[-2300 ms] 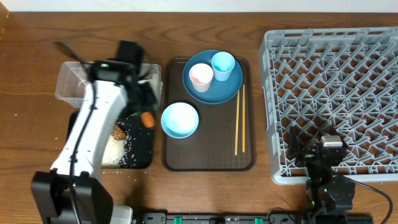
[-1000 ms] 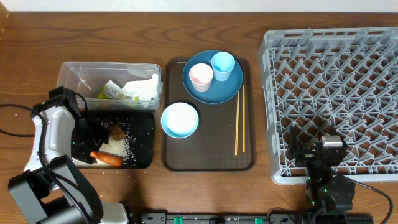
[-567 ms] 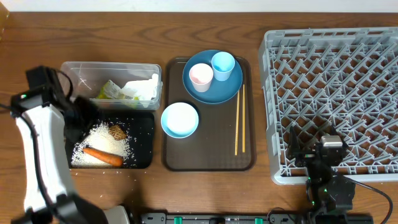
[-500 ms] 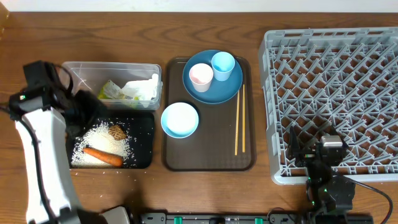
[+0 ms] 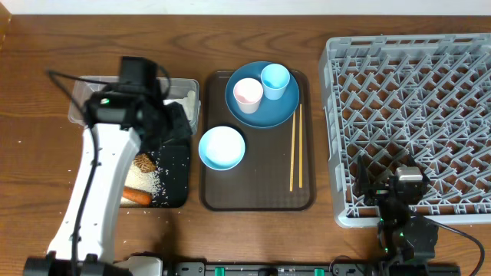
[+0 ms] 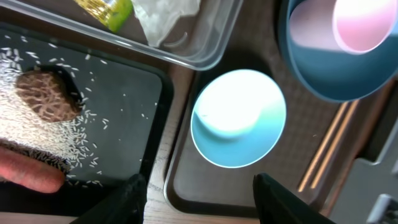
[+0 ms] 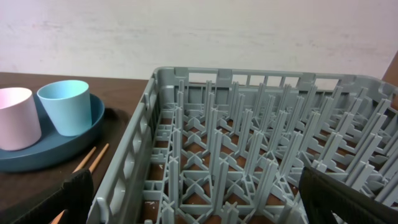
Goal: Sort waste into correct bins and load items into the dishwasher rack
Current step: 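Reach the left gripper to the rim of the light-blue bowl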
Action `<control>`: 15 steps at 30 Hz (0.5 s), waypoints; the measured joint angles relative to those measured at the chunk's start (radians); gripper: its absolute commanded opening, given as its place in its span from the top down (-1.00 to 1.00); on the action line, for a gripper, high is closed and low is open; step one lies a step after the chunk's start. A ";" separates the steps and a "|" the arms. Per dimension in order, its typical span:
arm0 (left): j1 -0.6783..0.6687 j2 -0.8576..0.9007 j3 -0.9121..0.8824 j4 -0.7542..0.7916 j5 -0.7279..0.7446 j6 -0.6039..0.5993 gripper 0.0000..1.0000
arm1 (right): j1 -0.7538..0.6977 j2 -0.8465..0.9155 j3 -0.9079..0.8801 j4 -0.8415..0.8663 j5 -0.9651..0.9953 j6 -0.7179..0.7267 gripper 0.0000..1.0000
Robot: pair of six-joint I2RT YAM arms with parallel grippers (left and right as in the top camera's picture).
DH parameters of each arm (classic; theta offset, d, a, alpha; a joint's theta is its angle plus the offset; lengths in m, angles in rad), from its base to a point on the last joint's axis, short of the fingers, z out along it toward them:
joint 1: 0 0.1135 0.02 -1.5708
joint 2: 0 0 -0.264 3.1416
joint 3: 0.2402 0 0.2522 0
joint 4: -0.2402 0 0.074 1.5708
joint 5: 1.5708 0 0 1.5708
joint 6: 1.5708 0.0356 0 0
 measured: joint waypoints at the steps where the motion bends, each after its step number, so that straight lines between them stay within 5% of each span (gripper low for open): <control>1: -0.008 0.013 0.000 0.000 -0.006 0.002 -0.12 | 0.000 0.000 0.000 0.000 0.000 0.000 -0.98; 4: -0.022 0.049 0.000 0.000 -0.020 0.006 -0.22 | 0.000 0.000 0.000 0.000 0.000 0.000 -0.98; 6: -0.030 0.072 0.000 0.000 -0.026 0.015 -0.89 | 0.000 0.000 0.000 0.000 0.000 0.000 -0.99; 7: -0.034 0.081 0.000 0.000 -0.027 0.012 -0.95 | 0.000 0.000 0.000 0.000 0.000 0.000 -0.98; 14: -0.039 0.096 0.000 0.040 -0.038 0.012 -1.00 | 0.000 0.000 0.000 0.000 0.000 0.000 -0.98; 15: -0.039 0.096 0.000 0.041 -0.038 0.013 -0.82 | 0.000 0.000 0.000 0.000 0.000 0.000 -0.98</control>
